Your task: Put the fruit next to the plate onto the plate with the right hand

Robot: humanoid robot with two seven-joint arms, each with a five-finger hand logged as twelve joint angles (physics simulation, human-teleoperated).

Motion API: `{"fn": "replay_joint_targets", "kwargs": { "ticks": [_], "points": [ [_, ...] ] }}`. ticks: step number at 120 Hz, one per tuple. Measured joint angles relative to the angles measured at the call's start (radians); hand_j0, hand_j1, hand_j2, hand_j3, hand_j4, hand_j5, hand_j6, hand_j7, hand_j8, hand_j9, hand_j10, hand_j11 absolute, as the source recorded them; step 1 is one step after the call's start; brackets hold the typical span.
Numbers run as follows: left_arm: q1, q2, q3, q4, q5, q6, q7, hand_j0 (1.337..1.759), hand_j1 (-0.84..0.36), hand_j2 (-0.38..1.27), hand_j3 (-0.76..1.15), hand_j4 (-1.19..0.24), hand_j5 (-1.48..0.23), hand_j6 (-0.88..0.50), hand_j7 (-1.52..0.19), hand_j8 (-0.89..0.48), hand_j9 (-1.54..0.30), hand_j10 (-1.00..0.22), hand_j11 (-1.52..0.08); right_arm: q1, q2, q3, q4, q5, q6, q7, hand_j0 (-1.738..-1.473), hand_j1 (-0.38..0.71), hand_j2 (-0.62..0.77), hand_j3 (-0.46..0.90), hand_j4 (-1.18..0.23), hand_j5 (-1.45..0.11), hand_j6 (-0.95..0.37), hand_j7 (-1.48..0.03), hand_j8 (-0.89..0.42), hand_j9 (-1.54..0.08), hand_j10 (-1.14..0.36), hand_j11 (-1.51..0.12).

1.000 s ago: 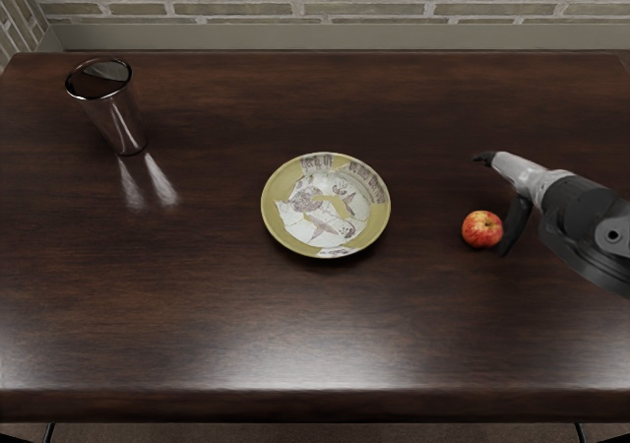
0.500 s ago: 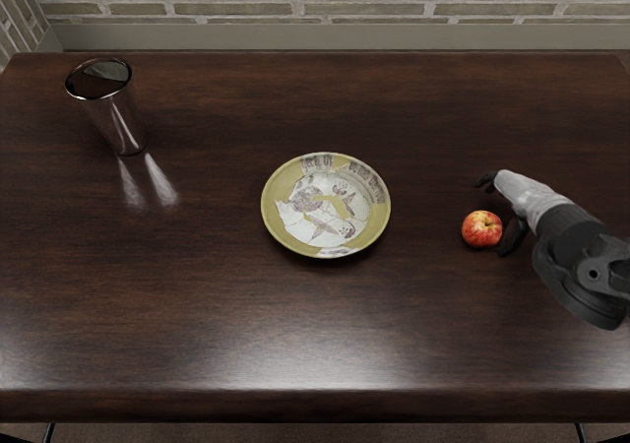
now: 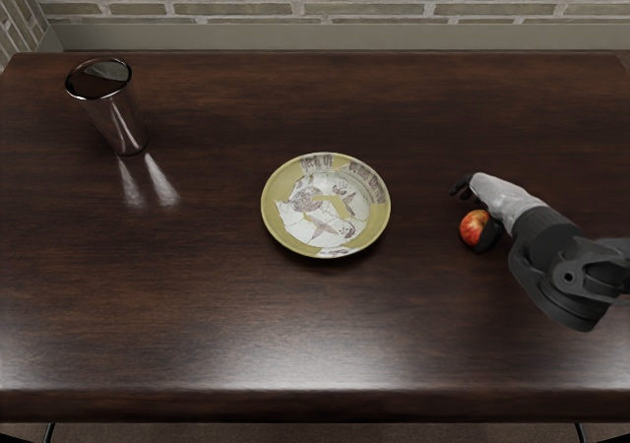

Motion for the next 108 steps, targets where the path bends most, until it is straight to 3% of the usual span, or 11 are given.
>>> {"fn": "replay_joint_targets", "kwargs": {
  "ticks": [47,108],
  "points": [
    [0.000,0.000,0.000,0.000,0.000,0.000,0.000,1.658,0.35,0.00,0.00,0.00,0.00,0.00,0.00,0.00,0.00,0.00,0.00,-0.008,-0.003,-0.003,0.001,-0.001,-0.003,0.000,-1.657,0.18,-0.08,0.00,-0.45,-0.60,-0.46,-0.59,-0.45,-0.60,-0.45,-0.60],
    [0.000,0.000,0.000,0.000,0.000,0.000,0.000,1.658,0.35,0.00,0.00,0.00,0.00,0.00,0.00,0.00,0.00,0.00,0.00,-0.008,-0.012,-0.003,0.004,-0.011,-0.004,0.000,-1.657,0.24,0.06,0.00,-0.54,-0.72,-0.50,-0.71,-0.38,-0.72,-0.54,-0.72]
  ]
}}
